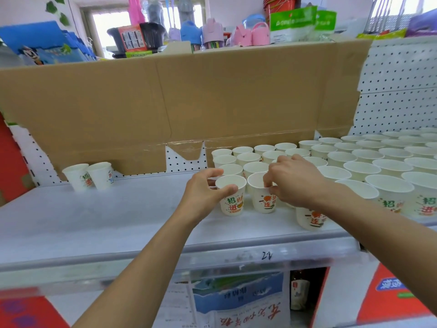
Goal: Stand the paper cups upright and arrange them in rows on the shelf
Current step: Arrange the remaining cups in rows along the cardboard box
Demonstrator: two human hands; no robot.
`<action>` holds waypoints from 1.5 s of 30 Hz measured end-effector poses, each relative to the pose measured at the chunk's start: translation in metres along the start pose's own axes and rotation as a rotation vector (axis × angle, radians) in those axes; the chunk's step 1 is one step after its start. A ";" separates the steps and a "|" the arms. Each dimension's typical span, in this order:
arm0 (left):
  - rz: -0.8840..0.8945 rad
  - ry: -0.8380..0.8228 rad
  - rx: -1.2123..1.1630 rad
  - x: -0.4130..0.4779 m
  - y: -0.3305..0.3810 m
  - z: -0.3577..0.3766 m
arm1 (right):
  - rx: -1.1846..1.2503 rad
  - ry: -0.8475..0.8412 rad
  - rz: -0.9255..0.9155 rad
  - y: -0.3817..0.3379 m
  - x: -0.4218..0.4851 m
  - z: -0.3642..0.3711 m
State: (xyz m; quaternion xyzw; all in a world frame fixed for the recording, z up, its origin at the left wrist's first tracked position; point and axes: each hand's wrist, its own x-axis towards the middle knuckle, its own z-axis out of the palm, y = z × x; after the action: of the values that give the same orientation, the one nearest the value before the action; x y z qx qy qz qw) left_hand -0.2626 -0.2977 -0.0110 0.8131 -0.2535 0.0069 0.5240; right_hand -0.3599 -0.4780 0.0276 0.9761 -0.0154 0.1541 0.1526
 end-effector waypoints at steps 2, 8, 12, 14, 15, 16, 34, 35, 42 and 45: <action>0.006 0.006 -0.001 0.001 0.000 0.002 | -0.011 0.004 0.002 0.001 0.000 -0.001; 0.026 -0.002 0.009 0.003 0.001 0.007 | 0.026 -0.019 0.021 0.001 0.000 0.000; 0.066 0.009 0.037 0.000 0.000 0.003 | 0.066 0.003 0.033 -0.004 -0.002 -0.008; 0.123 0.036 0.062 -0.004 -0.004 -0.005 | 0.138 0.104 0.005 -0.016 0.002 -0.010; 0.154 0.056 0.066 -0.006 -0.007 -0.011 | 0.198 0.181 -0.029 -0.025 0.005 -0.010; 0.184 0.079 0.070 -0.009 -0.010 -0.019 | 0.271 0.252 -0.075 -0.037 0.010 -0.010; -0.155 0.435 0.009 0.068 -0.195 -0.312 | 1.248 -0.142 -0.104 -0.304 0.275 0.041; -0.171 0.414 -0.020 0.076 -0.200 -0.320 | 1.275 -0.137 -0.079 -0.312 0.289 0.044; -0.225 0.220 -0.127 0.122 -0.233 -0.345 | 1.305 -0.123 0.018 -0.348 0.348 0.058; -0.240 0.167 -0.189 0.128 -0.237 -0.344 | 1.279 -0.107 0.018 -0.352 0.349 0.057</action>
State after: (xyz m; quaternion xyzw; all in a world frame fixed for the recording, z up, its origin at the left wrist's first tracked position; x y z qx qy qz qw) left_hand 0.0358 0.0213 -0.0217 0.7812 -0.1096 -0.0121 0.6144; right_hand 0.0160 -0.1538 -0.0209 0.8805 0.0639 0.0851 -0.4620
